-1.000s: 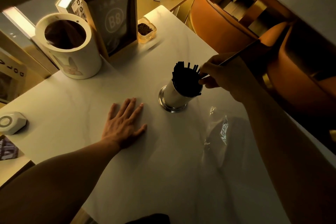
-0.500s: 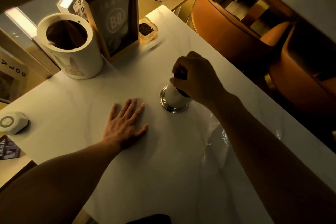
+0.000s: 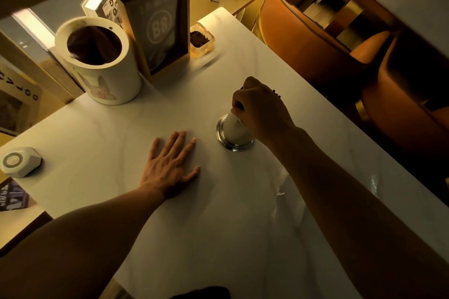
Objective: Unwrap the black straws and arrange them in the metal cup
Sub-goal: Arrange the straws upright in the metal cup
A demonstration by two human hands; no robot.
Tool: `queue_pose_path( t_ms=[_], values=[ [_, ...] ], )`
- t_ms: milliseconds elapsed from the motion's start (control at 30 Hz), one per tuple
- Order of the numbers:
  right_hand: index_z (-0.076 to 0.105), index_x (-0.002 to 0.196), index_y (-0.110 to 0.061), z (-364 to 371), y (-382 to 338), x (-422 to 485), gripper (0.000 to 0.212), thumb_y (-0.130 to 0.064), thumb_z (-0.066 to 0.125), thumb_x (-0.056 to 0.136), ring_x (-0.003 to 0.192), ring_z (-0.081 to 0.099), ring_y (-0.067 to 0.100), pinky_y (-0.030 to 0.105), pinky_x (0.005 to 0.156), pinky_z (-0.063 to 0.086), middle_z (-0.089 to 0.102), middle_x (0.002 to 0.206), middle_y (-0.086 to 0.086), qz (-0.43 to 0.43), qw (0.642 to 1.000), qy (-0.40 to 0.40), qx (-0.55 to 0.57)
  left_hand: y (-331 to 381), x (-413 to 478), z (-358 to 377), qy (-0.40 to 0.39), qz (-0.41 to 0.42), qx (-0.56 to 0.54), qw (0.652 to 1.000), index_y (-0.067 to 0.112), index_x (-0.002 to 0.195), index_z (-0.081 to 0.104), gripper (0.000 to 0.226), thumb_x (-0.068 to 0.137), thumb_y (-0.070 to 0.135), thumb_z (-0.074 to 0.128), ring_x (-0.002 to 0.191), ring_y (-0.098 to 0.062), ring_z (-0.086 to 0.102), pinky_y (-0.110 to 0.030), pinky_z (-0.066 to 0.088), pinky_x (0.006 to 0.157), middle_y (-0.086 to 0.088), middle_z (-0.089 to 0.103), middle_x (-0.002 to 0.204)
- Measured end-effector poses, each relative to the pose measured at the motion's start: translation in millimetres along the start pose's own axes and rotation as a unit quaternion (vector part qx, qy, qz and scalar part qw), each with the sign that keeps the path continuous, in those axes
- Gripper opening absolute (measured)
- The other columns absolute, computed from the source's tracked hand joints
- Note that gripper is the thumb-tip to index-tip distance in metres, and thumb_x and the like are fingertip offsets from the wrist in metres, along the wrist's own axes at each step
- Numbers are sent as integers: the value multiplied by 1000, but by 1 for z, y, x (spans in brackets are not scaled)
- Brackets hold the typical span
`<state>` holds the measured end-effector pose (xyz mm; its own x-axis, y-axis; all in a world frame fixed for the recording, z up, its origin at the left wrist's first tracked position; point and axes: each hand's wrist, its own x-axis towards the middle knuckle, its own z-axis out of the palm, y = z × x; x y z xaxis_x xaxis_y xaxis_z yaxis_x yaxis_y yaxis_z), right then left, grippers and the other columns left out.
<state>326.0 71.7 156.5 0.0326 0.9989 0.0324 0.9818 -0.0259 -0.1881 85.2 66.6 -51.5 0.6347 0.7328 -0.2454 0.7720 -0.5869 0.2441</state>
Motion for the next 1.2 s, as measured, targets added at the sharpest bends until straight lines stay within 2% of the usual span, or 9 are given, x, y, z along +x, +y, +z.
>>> queue_pose_path(
  t_ms=[267, 333, 467, 700, 767, 900, 1033, 1133, 1200],
  values=[
    [68, 87, -5, 1, 7, 0, 24, -29, 72, 87, 76, 48, 12, 25, 68, 47, 63, 99, 13, 3, 999, 28, -15, 1, -1, -2, 0, 5, 3, 1000, 41, 161, -18, 84, 93, 84, 7, 156, -18, -26, -53, -10, 128, 3, -21, 172],
    [67, 88, -6, -1, 8, -2, 27, -32, 71, 87, 80, 55, 16, 28, 69, 52, 62, 100, 11, 6, 999, 41, -18, 1, -1, -4, -4, 5, 5, 1000, 41, 161, -19, 84, 93, 83, 7, 156, -18, -26, -53, -10, 128, 3, -22, 171],
    [66, 89, -8, -17, 7, -3, 30, -38, 69, 87, 91, 57, 20, 27, 71, 50, 60, 105, 11, 4, 997, 76, -27, 2, -3, -6, -3, 7, 2, 1000, 40, 161, -17, 84, 93, 82, 7, 156, -18, -26, -53, -11, 127, 3, -22, 171],
    [57, 97, -3, -87, 11, -13, 39, -41, 57, 92, 73, 55, 15, 28, 67, 43, 61, 81, 6, 28, 994, 102, 4, 3, -3, -9, -6, 7, 1, 1000, 38, 162, -15, 84, 93, 82, 7, 156, -18, -25, -53, -10, 128, 3, -21, 172],
    [56, 96, -3, -111, 15, -21, 34, -36, 61, 91, 72, 57, 15, 28, 67, 43, 60, 81, 3, 49, 996, 74, 24, 2, -3, -9, -9, 6, 4, 1000, 39, 162, -17, 84, 93, 82, 6, 156, -18, -26, -53, -9, 128, 3, -21, 172],
    [53, 82, -14, -147, 30, -43, 23, -28, 71, 85, 62, 55, 9, 17, 56, 33, 56, 70, -6, 94, 993, -65, -16, 3, -3, -10, -15, 8, 2, 1000, 39, 161, -18, 84, 93, 82, 6, 156, -19, -26, -53, -8, 128, 3, -22, 171],
    [55, 75, -12, -145, 43, -61, 24, -14, 78, 80, 62, 52, 10, 20, 53, 30, 52, 66, -5, 128, 979, -141, -76, 3, -4, -12, -17, 9, 3, 1000, 38, 161, -20, 84, 92, 81, 6, 156, -20, -25, -54, -7, 128, 1, -23, 171],
    [66, 96, -9, -128, 53, -71, 16, -5, 74, 82, 85, 66, 26, 27, 71, 45, 64, 81, 6, 152, 971, -166, -83, 4, -4, -13, -21, 8, 8, 1000, 38, 161, -20, 85, 92, 82, 4, 156, -20, -26, -54, -7, 128, 1, -24, 171],
    [70, 106, -9, -121, 60, -75, 21, -4, 70, 85, 94, 66, 28, 30, 78, 47, 71, 97, 12, 170, 965, -176, -95, 3, -4, -14, -21, 8, 6, 1000, 38, 161, -19, 85, 92, 82, 5, 156, -20, -25, -54, -7, 128, 1, -24, 170]
  ],
)
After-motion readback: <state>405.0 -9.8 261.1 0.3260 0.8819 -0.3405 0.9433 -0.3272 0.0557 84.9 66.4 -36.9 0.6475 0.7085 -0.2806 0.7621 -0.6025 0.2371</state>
